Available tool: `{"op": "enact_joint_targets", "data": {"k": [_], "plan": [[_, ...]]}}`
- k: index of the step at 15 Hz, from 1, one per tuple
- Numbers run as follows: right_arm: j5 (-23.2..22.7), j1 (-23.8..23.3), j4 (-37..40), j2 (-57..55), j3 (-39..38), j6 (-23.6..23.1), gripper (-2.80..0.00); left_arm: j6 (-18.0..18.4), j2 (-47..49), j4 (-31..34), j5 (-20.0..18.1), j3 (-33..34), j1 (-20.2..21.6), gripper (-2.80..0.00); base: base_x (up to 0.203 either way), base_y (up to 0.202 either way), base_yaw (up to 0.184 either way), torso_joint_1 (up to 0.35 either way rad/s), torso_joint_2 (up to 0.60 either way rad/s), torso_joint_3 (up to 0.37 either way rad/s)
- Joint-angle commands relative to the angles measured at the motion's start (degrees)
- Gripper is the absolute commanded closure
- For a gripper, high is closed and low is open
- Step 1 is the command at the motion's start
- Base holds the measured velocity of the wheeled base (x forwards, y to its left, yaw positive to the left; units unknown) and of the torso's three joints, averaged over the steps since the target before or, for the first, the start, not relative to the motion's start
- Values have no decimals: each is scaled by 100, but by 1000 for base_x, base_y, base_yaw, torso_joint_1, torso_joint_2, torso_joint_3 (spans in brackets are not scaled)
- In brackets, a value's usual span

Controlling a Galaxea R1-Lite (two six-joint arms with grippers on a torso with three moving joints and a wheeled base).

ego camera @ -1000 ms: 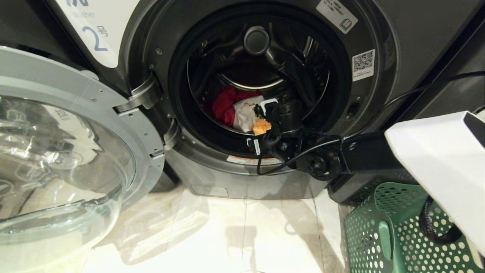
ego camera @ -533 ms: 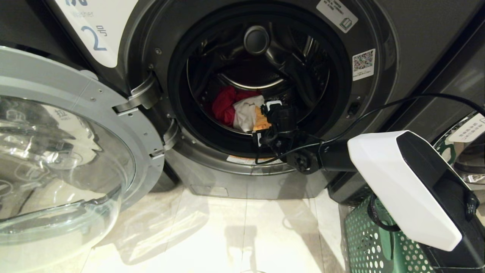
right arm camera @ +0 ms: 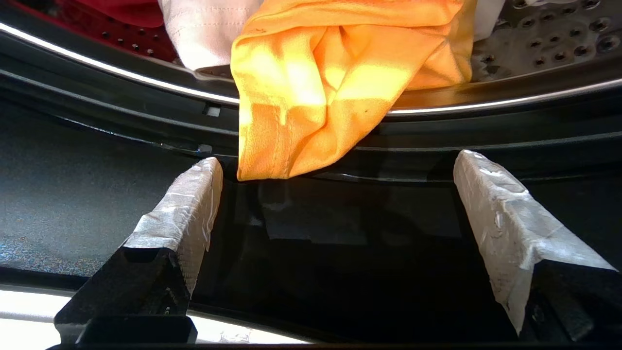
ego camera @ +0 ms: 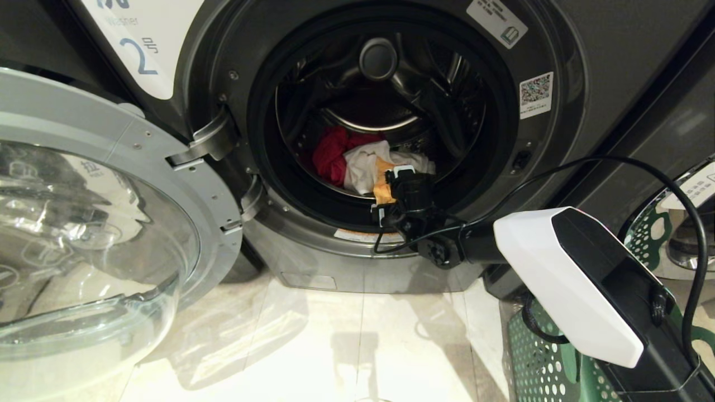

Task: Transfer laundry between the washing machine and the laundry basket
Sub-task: Pick a cloth and place it into the basket

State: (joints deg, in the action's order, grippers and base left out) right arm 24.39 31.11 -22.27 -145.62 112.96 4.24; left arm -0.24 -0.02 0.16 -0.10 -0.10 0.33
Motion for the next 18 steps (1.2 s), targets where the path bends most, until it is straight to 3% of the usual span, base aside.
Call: {"op": "enact_joint_targets", "data": {"k": [1,5,6,7,18], "plan": [[-68,9,-5,-17,-2,-2,-280,-2,-6,2,1,1,-2,0,0,0,0,0,0,0],[-101,9,-5,-81,-2,-20,-280,-2,-6,2,1,1,2,0,0,0,0,0,0,0],[-101,9,-5,-72,-2,-20,-216,-2,-6,2,1,1,2,0,0,0,0,0,0,0],[-101,9,-5,-72,-2,-11,0,-2,-6,2,1,1,-6,0,0,0,0,0,0,0],[-102,13,-6,184,-2,-40,0,-2,-6,2,1,1,2,0,0,0,0,0,0,0]]}}
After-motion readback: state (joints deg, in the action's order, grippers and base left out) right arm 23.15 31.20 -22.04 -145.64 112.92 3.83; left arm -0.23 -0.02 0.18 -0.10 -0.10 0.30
